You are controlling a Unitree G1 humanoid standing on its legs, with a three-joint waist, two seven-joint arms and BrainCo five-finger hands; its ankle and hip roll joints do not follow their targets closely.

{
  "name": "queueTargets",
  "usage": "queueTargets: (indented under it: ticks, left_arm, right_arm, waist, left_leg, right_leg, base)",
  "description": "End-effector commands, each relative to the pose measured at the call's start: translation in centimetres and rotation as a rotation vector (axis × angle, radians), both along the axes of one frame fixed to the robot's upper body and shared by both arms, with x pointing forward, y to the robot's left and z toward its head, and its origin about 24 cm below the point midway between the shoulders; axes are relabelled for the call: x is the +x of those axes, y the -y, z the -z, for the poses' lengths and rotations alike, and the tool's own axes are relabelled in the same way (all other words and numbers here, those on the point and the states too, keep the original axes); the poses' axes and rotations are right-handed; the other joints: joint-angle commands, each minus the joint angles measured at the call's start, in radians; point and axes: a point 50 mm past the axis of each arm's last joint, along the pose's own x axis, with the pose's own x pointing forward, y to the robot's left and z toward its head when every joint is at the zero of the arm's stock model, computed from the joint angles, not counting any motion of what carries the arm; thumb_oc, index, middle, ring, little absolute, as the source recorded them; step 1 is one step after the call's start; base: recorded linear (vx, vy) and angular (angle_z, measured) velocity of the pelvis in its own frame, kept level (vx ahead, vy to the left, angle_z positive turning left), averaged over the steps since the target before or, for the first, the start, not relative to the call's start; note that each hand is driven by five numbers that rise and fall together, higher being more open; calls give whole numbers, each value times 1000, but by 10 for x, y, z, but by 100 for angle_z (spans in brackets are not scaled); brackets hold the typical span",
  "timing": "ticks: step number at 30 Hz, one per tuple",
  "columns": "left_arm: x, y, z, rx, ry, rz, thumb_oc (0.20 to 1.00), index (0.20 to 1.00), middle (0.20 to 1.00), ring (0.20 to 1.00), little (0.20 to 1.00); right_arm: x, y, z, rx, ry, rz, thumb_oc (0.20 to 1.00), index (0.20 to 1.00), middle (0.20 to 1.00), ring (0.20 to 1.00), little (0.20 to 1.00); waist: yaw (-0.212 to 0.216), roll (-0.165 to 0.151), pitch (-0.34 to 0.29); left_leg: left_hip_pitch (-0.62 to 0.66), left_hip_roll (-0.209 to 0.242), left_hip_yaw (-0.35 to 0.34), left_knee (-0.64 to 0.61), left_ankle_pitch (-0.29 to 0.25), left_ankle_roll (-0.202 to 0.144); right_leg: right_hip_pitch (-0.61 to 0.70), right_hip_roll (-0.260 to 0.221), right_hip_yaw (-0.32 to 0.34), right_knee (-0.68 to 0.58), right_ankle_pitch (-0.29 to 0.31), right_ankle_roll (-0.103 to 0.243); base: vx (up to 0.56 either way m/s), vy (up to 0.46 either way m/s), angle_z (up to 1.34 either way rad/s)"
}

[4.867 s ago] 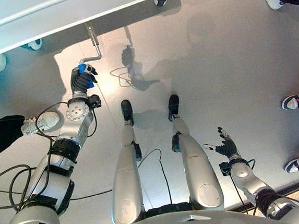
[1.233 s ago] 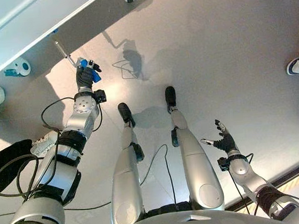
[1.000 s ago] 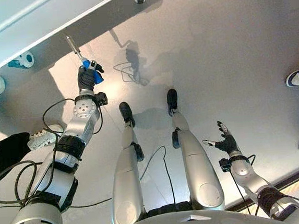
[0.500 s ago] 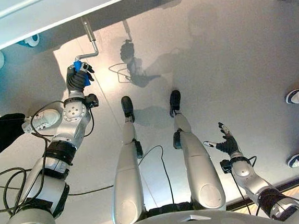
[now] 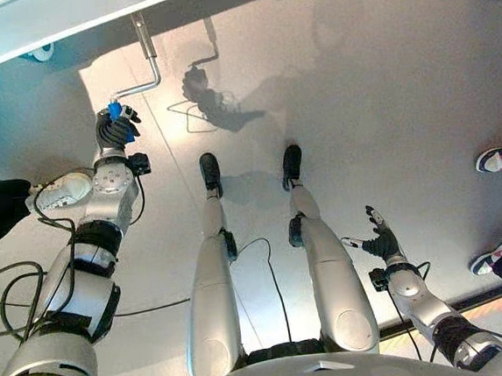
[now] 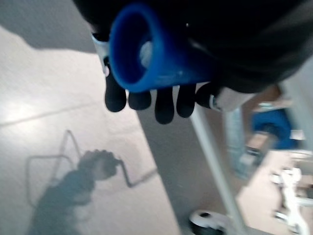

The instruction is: Raise the hospital bed

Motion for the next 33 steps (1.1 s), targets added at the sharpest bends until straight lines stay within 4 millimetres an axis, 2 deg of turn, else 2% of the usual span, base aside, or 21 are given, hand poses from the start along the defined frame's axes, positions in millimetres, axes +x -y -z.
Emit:
queueTargets:
  ticks: [1,12,17,20,26,33]
  left_arm:
    - [-15,-62,-25,34,26,-250,200,200,200,200,200]
    - [-8,-63,-40,31,39,-287,200,200,200,200,200]
    - [-1,-54,-50,22,74,-267,200,200,200,200,200]
    - [0,-52,-50,15,74,-265,200,200,200,200,200]
    - [9,-39,-63,16,102,-249,200,200,200,200,200]
    - [21,-15,-72,48,115,-190,200,200,200,200,200]
  right_arm:
    - [-6,-5,2,24,8,-1,1000,1000,1000,1000,1000]
    - [2,-18,-8,47,70,-63,1000,1000,1000,1000,1000]
    - [7,-23,-17,53,122,-90,1000,1000,1000,1000,1000]
    - [9,-24,-20,52,140,-100,1000,1000,1000,1000,1000]
    - [11,-27,-30,59,195,-127,1000,1000,1000,1000,1000]
    - [9,-28,-32,53,205,-148,1000,1000,1000,1000,1000]
  waist:
    - [2,-85,-5]
    - [-37,-101,-5]
    - [-59,-107,-5]
    - [-66,-110,-5]
    - [-97,-123,-5]
    - [-127,-119,-5]
  left_leg:
    - [33,-27,78,51,-68,-15]
    - [-13,-14,113,35,-64,-12]
    - [-32,-5,135,21,-59,-14]
    - [-38,-2,142,16,-59,-13]
    - [-58,13,171,15,-56,-15]
    - [-52,19,193,11,-56,-19]
  right_leg:
    - [-25,-60,62,95,-18,82]
    - [-114,-39,111,98,-3,85]
    - [-162,-28,132,97,7,87]
    - [-180,-22,143,97,9,87]
    - [-233,2,173,106,16,84]
    - [-251,17,195,112,19,79]
  base:
    - [0,0,0]
    - [4,11,-7]
    - [-3,-12,-14]
    - [-2,-12,-14]
    - [-3,-24,-11]
    - [-6,-32,-12]
